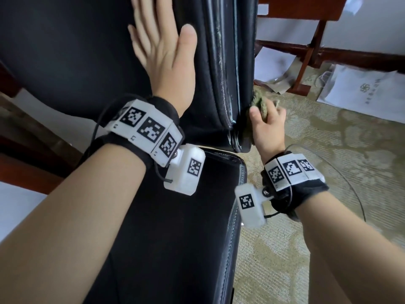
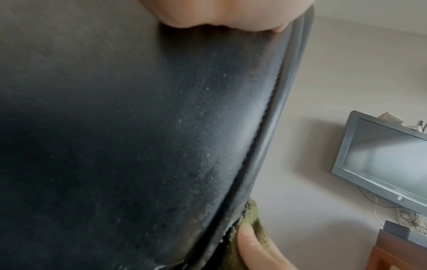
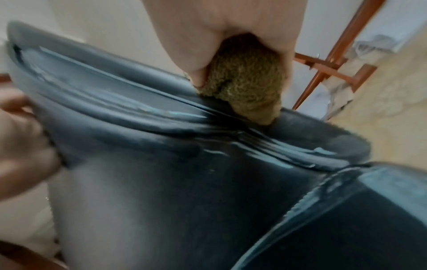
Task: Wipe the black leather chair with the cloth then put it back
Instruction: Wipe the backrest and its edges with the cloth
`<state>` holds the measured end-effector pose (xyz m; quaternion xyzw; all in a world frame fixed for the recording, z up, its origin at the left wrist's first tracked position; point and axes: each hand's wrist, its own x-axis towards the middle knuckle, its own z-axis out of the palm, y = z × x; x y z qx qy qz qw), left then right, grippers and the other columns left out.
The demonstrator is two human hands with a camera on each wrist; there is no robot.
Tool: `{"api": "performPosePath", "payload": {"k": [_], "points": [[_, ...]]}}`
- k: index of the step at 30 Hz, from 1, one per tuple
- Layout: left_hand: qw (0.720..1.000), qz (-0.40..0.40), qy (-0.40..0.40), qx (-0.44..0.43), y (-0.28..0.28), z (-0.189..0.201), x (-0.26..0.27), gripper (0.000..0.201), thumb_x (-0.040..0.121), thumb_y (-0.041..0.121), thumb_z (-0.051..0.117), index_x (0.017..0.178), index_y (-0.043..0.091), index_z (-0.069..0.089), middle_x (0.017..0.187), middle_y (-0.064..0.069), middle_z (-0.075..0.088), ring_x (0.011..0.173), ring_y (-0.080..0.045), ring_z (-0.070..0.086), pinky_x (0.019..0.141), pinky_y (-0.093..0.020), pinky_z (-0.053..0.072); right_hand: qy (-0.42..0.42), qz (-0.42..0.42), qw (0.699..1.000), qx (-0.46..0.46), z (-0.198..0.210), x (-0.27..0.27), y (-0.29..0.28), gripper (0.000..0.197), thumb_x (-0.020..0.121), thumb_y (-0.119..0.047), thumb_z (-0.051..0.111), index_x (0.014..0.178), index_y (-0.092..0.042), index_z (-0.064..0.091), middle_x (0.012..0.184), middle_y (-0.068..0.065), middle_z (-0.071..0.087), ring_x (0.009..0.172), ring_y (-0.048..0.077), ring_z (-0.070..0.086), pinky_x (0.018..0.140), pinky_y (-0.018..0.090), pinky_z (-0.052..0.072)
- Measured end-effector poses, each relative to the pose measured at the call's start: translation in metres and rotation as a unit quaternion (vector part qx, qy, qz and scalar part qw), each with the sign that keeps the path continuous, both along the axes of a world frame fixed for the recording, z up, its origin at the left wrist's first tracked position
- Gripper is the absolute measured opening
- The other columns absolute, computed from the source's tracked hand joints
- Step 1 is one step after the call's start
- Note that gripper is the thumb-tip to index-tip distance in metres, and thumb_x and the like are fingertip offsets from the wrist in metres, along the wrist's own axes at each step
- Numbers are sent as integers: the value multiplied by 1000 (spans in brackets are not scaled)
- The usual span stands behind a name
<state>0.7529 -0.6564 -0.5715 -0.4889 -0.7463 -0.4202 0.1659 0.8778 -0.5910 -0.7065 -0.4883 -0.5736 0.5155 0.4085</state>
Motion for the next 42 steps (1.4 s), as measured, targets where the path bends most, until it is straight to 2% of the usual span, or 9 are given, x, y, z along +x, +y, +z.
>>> {"api": "performPosePath", "payload": {"k": [6, 10, 14, 17, 20, 25, 30, 38, 42], "points": [[999, -46, 2, 27, 3, 1, 5, 67, 85, 28, 23, 143, -5, 22, 151, -27, 14, 142, -39, 9, 112, -46, -4, 47, -15, 998, -42, -7, 2, -8, 54, 93, -22, 54, 141, -32, 32, 154, 11, -2, 138, 14, 12, 106, 23, 13], [999, -40, -5, 15, 0, 1, 6, 68, 84, 29, 23, 143, -5, 22, 151, -26, 13, 142, -38, 8, 112, -46, -4, 150, -44, 973, -172, -17, 4, 1, 106, 61, -47, 78, 143, -36, 12, 144, 13, 31, 130, 26, 39, 107, 43, 33], [998, -40, -22, 33, 4, 0, 10, 57, 91, 16, 31, 143, -6, 21, 151, -27, 12, 142, -39, 7, 112, -48, -4, 191, 40, 953, -232, -17, 16, 17, 28, 87, -18, 63, 109, -19, 45, 91, 0, 61, 70, 11, 62, 55, 25, 49], [998, -43, -24, 34, 2, 0, 12, 64, 85, 24, 24, 143, -4, 23, 151, -26, 14, 142, -38, 11, 113, -48, -1, 172, 27, 966, -189, -18, 19, 21, 16, 84, -10, 65, 84, -21, 54, 79, 1, 60, 63, 16, 59, 43, 20, 42], [998, -47, -24, 31, 0, 3, 14, 68, 83, 27, 22, 143, -5, 23, 151, -26, 13, 142, -38, 10, 112, -47, -2, 120, -29, 982, -142, -27, 14, 13, 20, 75, -11, 70, 79, -25, 56, 79, 0, 61, 73, 22, 57, 55, 26, 44], [998, -56, -28, 28, -3, 5, 12, 58, 90, 13, 31, 145, -2, 20, 153, -23, 11, 143, -37, 3, 112, -45, -5, 2, -114, 970, -213, -44, 31, -9, 44, 82, -7, 65, 123, -7, 49, 112, 11, 58, 92, 22, 57, 87, 36, 51], [997, -59, -33, 32, -3, 7, 12, 57, 91, 10, 33, 145, -3, 19, 153, -25, 10, 143, -37, 3, 112, -44, -7, 135, -117, 978, -111, -8, 20, -21, 53, 76, -24, 71, 122, -22, 43, 115, 6, 54, 108, 22, 55, 100, 42, 44], [997, -65, -25, 20, -1, 5, 8, 58, 90, 10, 35, 146, 0, 20, 154, -20, 11, 143, -36, 1, 112, -45, -8, 35, -36, 996, -79, 17, -15, -10, 49, 90, -35, 56, 136, -32, 40, 139, 13, 26, 119, 28, 43, 98, 21, 30], [997, -60, -27, 27, -1, 5, 9, 58, 90, 9, 34, 145, -1, 21, 153, -23, 11, 143, -36, 5, 112, -44, -6, 29, -31, 999, -11, 2, -8, -11, 54, 85, -9, 62, 133, -23, 43, 128, 17, 38, 82, -15, 42, 70, -11, 24]]}}
